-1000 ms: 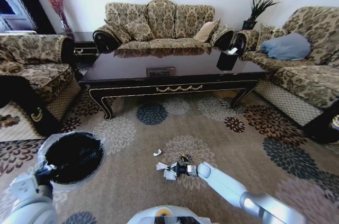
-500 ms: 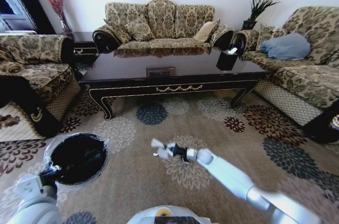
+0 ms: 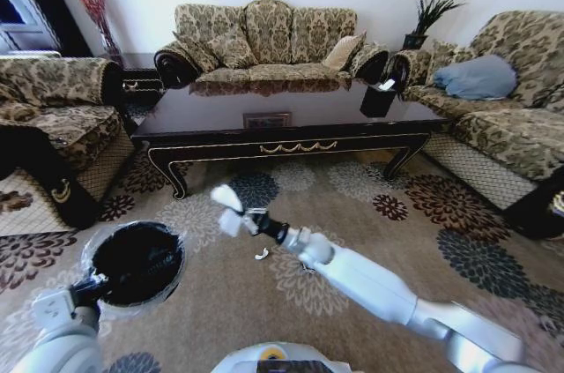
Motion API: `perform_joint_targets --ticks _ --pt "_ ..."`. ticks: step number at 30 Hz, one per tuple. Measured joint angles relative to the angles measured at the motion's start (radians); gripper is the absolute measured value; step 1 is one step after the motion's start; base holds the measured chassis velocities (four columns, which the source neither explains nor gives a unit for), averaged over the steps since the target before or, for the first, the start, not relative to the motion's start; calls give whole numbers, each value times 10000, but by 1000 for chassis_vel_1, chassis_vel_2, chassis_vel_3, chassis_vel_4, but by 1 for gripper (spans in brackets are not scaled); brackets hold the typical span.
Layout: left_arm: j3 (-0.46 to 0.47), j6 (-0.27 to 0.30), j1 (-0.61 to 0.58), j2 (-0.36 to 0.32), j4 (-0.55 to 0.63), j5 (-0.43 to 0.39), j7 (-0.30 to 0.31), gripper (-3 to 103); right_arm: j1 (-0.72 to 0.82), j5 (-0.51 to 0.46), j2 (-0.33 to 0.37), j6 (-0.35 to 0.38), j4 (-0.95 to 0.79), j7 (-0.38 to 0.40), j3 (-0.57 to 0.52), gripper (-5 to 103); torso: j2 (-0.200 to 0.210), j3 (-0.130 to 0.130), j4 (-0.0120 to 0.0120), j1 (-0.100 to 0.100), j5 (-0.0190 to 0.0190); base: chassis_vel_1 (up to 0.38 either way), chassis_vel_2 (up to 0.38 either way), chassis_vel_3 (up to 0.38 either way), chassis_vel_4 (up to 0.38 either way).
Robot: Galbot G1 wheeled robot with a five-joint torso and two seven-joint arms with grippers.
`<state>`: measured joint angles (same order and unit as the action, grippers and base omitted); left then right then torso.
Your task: Move to the front of the table and pick up the trash from the floor, then place it into the trash bin.
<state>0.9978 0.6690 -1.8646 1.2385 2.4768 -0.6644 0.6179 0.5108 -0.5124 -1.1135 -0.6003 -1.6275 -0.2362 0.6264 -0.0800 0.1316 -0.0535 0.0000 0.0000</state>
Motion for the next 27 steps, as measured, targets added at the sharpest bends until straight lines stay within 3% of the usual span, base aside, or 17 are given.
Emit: perform_joint_targets --ticks 4,9,12,13,16,22,27 --pt "-189 123 250 -733 -415 -547 -192 2 -644 266 -756 -86 418 153 928 0 0 0 -5 0 -6 0 0 0 0" --pt "-257 133 685 -1615 -1017 -1077 -192 2 -922 370 -1060 -163 1022 153 1164 0 1 1 -5 0 -4 0 0 0 0" --pt "-599 134 1795 -2539 -1828 -2024 336 2 -946 400 -1201 -187 1466 253 1093 0 0 1 -5 0 -1 0 0 0 0" --pt "-599 134 1795 -2539 -1828 -2024 336 2 -946 400 -1201 -187 1466 253 1093 0 0 1 -5 0 -1 0 0 0 0" --pt "-1344 192 2758 -3060 -2421 -2378 533 2 -926 410 -1362 -204 1741 361 977 0 0 2 -10 1 -2 0 0 0 0" --pt "-2507 343 3750 -3288 -3078 -2618 828 2 -987 451 -1633 -333 2260 389 831 0 1 1 -3 0 -1 0 0 0 0" --pt "-4337 343 5176 -3369 -4073 -2737 862 2 -1224 471 -1842 -435 2811 435 673 0 1 2 -7 1 -2 0 0 0 0"
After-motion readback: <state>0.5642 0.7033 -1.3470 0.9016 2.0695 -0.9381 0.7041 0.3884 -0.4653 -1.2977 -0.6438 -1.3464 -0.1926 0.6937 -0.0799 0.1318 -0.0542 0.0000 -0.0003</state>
